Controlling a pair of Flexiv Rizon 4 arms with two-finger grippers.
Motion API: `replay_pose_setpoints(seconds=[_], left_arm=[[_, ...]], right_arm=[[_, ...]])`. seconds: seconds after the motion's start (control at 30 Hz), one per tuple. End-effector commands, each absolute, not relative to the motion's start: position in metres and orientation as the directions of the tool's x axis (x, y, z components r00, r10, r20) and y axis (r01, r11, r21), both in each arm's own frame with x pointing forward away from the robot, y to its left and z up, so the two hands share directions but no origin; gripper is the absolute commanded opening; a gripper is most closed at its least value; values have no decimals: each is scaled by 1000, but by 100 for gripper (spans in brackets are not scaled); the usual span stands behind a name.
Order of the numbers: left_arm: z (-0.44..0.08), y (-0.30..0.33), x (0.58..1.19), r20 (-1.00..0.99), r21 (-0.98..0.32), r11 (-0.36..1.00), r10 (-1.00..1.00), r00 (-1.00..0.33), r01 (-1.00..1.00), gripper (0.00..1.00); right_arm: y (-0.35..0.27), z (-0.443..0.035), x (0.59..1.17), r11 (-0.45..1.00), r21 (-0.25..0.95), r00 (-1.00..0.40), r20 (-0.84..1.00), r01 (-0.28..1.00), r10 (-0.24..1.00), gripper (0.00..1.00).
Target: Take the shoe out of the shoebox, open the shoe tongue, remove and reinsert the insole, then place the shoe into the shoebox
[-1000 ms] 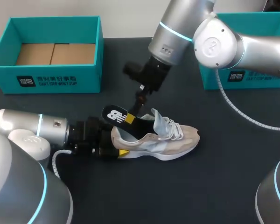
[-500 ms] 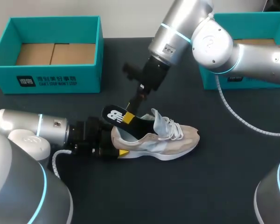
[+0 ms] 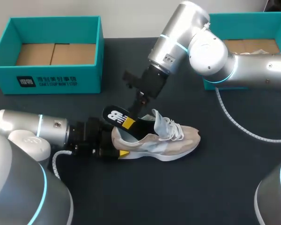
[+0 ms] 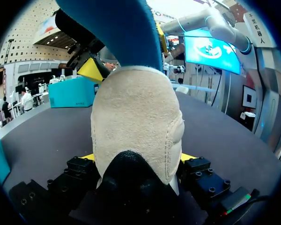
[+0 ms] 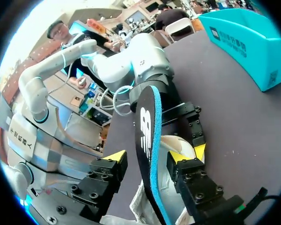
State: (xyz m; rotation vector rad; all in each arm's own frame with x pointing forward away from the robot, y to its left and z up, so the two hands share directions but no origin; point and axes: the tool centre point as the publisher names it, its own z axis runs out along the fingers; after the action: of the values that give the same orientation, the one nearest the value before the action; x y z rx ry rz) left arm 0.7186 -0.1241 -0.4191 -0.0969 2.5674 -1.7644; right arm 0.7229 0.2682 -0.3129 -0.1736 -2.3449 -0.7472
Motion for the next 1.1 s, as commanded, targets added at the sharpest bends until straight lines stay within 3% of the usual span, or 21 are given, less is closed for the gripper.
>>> replay_pose_setpoints(seconds=[0.03, 0.13, 0.23, 0.57, 1.1], left_arm=[[-422, -123, 718, 15, -932, 360, -65, -998, -38, 0], [-422, -123, 718, 15, -932, 360, -65, -998, -38, 0], [-422, -123, 718, 15, -932, 360, -65, -998, -38, 0], [-422, -123, 718, 15, -932, 360, -65, -998, -38, 0], [-422, -123, 718, 15, -932, 360, -65, -998, -38, 0]], right_arm=[[270, -315, 725, 831, 466, -766, 638, 302, -80, 40], [270, -315, 725, 832, 471, -759, 644, 294, -97, 27], [271, -315, 725, 831, 474, -752, 650, 290, -109, 0], [279, -291, 727, 781, 529, -743, 657, 333, -128, 0], [303, -201, 770, 519, 703, -838, 544, 486, 46, 0]])
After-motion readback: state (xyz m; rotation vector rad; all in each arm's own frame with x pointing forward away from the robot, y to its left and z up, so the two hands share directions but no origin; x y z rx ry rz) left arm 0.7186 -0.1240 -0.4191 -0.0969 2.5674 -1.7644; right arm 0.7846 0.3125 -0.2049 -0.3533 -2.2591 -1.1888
